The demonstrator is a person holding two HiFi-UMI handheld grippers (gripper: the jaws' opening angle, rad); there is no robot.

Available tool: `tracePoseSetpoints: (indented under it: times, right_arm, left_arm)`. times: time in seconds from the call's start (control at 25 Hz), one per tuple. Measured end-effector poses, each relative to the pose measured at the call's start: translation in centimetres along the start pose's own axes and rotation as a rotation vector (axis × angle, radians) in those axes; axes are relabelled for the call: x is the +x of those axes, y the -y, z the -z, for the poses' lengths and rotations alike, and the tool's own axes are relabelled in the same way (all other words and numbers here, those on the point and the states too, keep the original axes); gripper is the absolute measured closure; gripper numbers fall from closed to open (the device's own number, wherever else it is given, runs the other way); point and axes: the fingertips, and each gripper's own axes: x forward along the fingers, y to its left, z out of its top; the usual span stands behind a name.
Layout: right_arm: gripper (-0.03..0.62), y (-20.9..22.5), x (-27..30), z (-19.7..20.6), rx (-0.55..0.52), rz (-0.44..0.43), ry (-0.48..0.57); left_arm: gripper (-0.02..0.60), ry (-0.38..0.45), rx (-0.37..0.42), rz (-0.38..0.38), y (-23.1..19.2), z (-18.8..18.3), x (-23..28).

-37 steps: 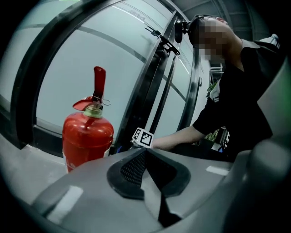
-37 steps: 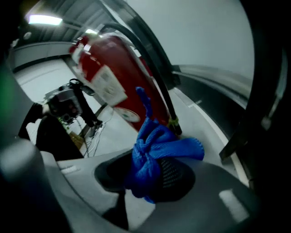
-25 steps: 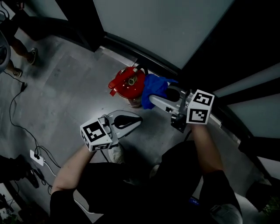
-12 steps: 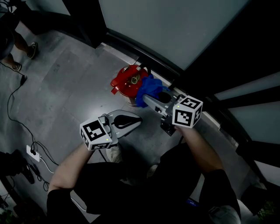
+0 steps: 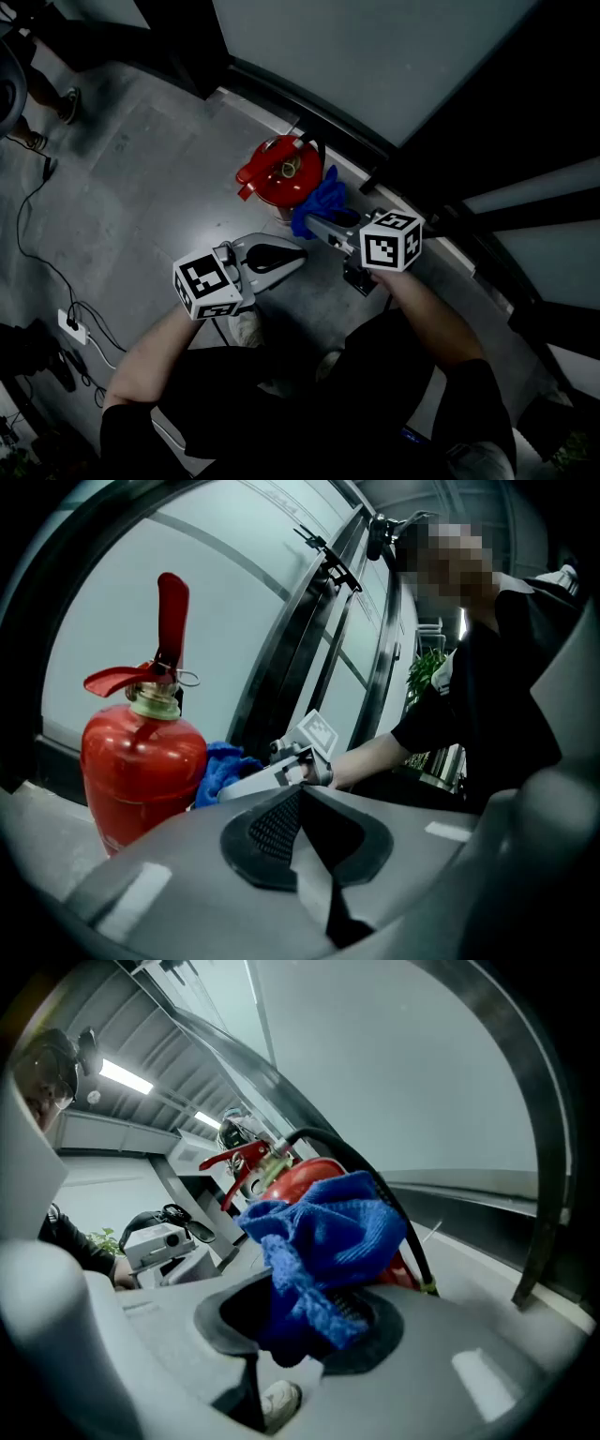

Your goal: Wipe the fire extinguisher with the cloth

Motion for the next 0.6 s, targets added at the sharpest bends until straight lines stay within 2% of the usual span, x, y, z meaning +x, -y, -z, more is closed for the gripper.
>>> tracePoseSetpoints:
  times: [0.44, 0.6]
  right_arm:
    - [0.459, 4.8, 2.3, 4.9, 0.141, 0.022, -0.132]
    - [0.457, 5.8, 3.2, 6.1, 0.156, 0.025, -0.183]
  left_arm:
    - [0.575, -0.013, -0.021, 0.001, 0.1, 0.9, -0.3]
    - [0.575, -0.026, -0.027, -0.009, -0.1, 1.5, -0.7]
